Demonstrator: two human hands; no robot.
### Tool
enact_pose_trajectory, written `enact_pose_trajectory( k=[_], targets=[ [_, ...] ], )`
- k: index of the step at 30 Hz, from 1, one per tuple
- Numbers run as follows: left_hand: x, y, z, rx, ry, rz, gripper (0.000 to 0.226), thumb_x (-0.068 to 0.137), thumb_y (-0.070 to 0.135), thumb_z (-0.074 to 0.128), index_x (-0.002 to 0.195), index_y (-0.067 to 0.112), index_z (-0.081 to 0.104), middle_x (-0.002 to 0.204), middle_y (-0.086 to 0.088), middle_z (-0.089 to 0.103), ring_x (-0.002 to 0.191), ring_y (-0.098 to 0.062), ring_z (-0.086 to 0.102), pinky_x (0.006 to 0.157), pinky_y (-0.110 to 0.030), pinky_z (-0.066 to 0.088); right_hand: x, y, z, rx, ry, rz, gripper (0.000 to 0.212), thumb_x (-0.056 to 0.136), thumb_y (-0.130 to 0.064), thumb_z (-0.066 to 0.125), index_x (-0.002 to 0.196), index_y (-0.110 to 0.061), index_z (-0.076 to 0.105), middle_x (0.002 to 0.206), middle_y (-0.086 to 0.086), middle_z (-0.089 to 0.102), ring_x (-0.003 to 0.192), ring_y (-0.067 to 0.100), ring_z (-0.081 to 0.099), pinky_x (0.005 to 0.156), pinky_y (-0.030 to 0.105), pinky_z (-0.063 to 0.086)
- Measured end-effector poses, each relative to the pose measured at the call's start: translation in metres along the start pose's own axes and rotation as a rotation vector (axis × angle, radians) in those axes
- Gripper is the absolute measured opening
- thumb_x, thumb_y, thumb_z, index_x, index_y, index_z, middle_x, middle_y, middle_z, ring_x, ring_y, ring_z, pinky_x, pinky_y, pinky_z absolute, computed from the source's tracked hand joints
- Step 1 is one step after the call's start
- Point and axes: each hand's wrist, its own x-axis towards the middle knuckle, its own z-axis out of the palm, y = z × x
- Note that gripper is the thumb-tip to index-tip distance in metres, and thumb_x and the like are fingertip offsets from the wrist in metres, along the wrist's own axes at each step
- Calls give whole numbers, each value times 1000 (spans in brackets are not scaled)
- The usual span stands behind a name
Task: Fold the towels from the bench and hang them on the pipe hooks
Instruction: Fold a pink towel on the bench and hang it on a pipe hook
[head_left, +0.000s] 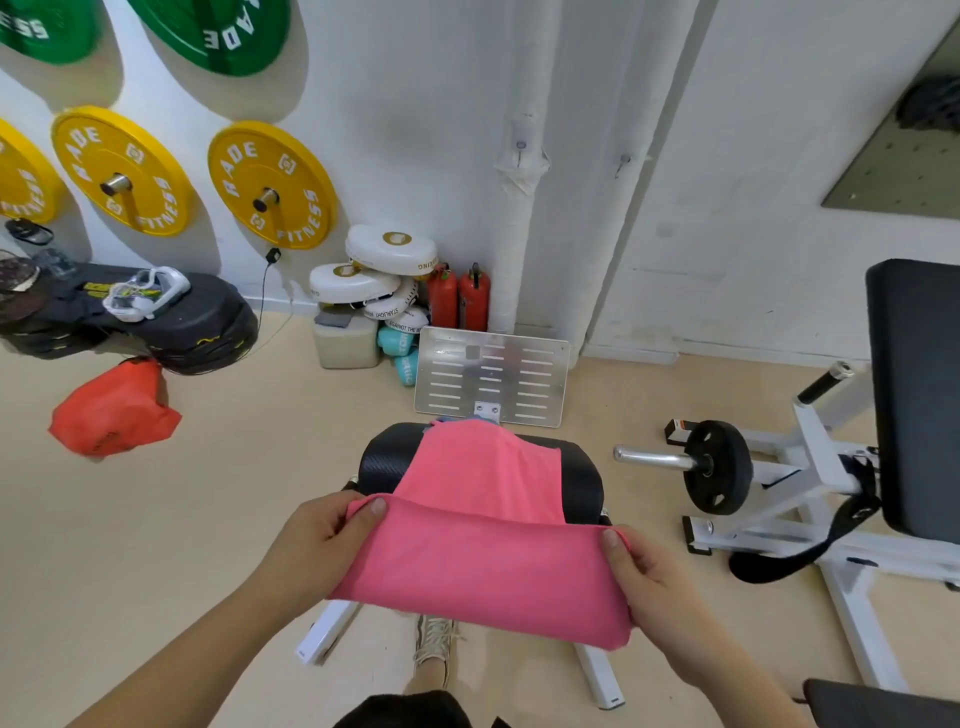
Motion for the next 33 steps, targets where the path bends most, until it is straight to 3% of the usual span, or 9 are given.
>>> enact_pose_trajectory(
  k=[3,6,10,16,19,24,27,29,33],
  targets=[
    [13,-5,3,32,-71,-39,36,102,29,57,72,10,60,55,14,50,52,-2,43,55,-22,31,11,8,4,28,9,73,33,107,-41,45,99,-41,76,98,14,70,82,20,64,65,38,54],
    [39,-7,6,28,-121,-72,29,103,31,55,85,14,70,72,9,63,67,-10,54,62,-27,40,35,12,4,85,67,113,30,108,-36,47,106,-34,77,104,9,73,96,29,70,70,46,65],
    [90,2,14,-5,-145,-77,25,105,30,51,94,25,73,92,3,72,82,-13,63,64,-21,47,87,6,1,76,164,119,27,108,-34,48,109,-24,73,93,8,71,77,23,66,57,38,57],
    [208,-1,32,97,-185,-98,30,104,34,50,95,12,69,91,-13,70,76,-17,57,70,-31,46,188,-1,-7,32,235,179,20,105,-20,53,98,-27,71,94,12,73,83,24,66,83,57,60],
    [264,-6,46,138,-216,-116,25,105,28,49,88,18,64,82,2,65,74,-13,57,64,-23,42,240,-5,-8,-22,267,231,16,105,-17,53,98,-20,68,96,24,69,78,27,63,74,52,61],
    [339,-26,70,250,-272,-165,29,105,27,48,77,19,54,79,0,62,71,-12,54,61,-23,39,313,6,-8,-148,248,339,16,102,-19,54,96,-24,68,91,8,72,90,31,69,85,55,59],
    [366,-41,81,329,-297,-196,26,104,27,48,79,22,54,81,3,61,72,-9,55,61,-22,38,343,19,-4,-235,199,378,17,101,-16,55,94,-21,69,86,5,74,86,29,71,78,46,61],
    [376,-52,87,383,-312,-222,20,103,27,48,89,19,61,88,4,65,79,-13,59,65,-24,41,353,31,-1,-321,160,387,16,101,-15,55,94,-21,68,88,1,72,90,25,69,73,32,53],
    [380,-76,100,500,-428,-273,17,97,29,51,88,21,61,85,4,65,81,-19,61,69,-32,48,364,55,6,-541,61,406,17,97,-15,54,91,-26,66,89,-6,69,84,14,64,75,32,52]
  ],
)
